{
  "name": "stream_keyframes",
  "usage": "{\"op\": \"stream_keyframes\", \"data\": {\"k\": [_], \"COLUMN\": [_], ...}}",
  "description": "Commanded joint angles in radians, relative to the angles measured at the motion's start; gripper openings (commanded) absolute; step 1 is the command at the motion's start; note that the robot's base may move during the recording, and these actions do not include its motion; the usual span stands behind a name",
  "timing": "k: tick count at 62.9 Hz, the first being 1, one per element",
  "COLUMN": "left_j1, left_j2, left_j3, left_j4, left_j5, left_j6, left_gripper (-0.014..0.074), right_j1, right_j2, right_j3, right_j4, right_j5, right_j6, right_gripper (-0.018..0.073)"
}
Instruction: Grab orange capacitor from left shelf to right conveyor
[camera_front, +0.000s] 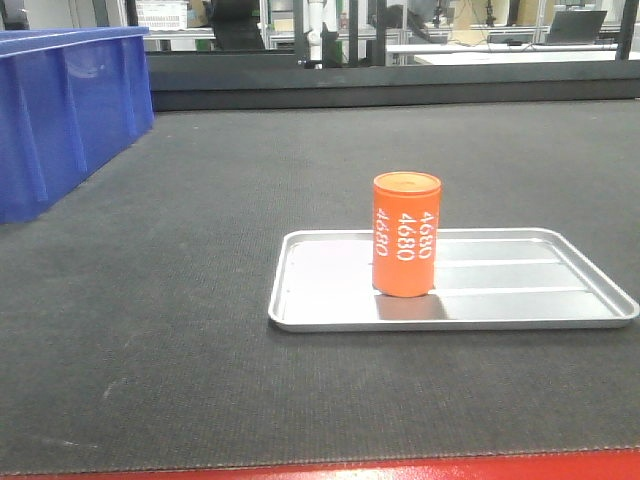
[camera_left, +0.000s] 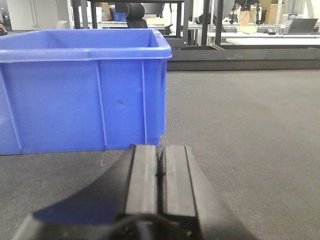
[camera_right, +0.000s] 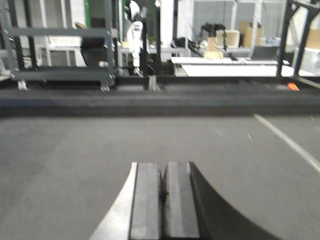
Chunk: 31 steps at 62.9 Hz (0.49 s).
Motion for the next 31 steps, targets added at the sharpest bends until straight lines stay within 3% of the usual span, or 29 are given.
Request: {"op": "stream_keyframes", "data": {"k": [1,11,26,31], "left_j1": [-0.004,-0.004,-0.004,-0.004], "left_j2": [0.010,0.010,0.010,0.010], "left_j3": [-0.008,-0.008,-0.008,-0.008], "left_j4": [0.000,-0.005,-0.005,-0.005], "left_j5": [-0.084,-0.084,-0.084,-0.084], "left_j6": [0.000,0.000,0.000,0.000], "left_gripper": [-0.0105,-0.0105,-0.0105,-0.0105], "right_j1": [-0.005,-0.005,-0.005,-0.005], "right_j2": [-0.075,-0.187,-0.189,-0.189], "right_j3": [0.058,0.207,0.252,0.264], "right_j4": [-0.005,0.023,0.027,0.087], "right_j5": [-0.054,-0.113,-0.176,-0.204], "right_j6": [0.032,0.161,0.162,0.137], "right_gripper": [0.0056,0.0056,0.0056,0.0056]}}
